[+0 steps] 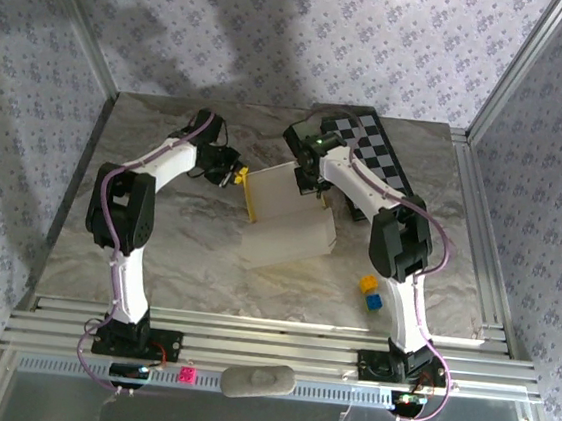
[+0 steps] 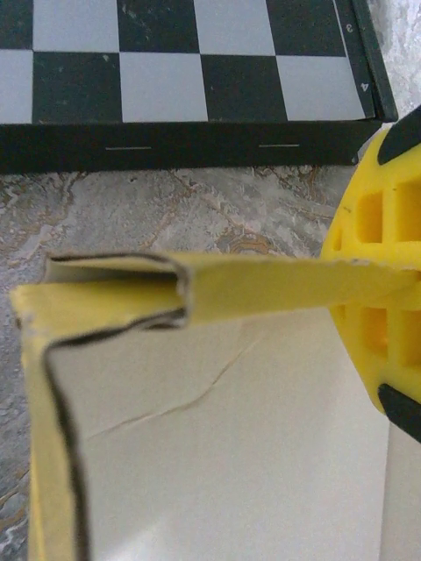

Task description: Fold the paper box

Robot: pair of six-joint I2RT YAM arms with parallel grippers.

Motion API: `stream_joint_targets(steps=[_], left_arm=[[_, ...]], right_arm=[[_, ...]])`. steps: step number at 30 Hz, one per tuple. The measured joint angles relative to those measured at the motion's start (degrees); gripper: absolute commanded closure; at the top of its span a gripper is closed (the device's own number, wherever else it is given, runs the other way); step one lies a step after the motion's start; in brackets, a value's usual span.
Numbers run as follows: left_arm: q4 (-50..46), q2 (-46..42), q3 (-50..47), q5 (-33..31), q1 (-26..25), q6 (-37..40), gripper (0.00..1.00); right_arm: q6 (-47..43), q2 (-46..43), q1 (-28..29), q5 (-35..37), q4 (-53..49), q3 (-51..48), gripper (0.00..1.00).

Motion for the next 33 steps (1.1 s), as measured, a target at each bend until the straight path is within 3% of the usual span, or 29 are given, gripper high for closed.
stream_joint_targets(steps=[9,17,27,33], left_arm=[[-3.06,-0.52,-0.66,-0.28,-0.35,3.06,0.61],[-7.61,-1.27,-0.57,-1.57,-0.61,6.01,0.58],[-8.0,-1.95,-0.46,-1.77,-0.59,6.6,0.67],[-7.78,-1.9,-0.48,-1.73,-0.59,6.62,0.73]], right_arm=[[1.95,3.63,-0.55,-3.43,-1.88,0.52,1.0],[3.1,6.01,-0.68,-5.57,-4.11,1.77,1.0],[3.48,6.36,-0.81,-6.99,-6.54,4.33,1.0],[5.03,7.8,-1.18,-9.7,-8.26,6.19,0.72]])
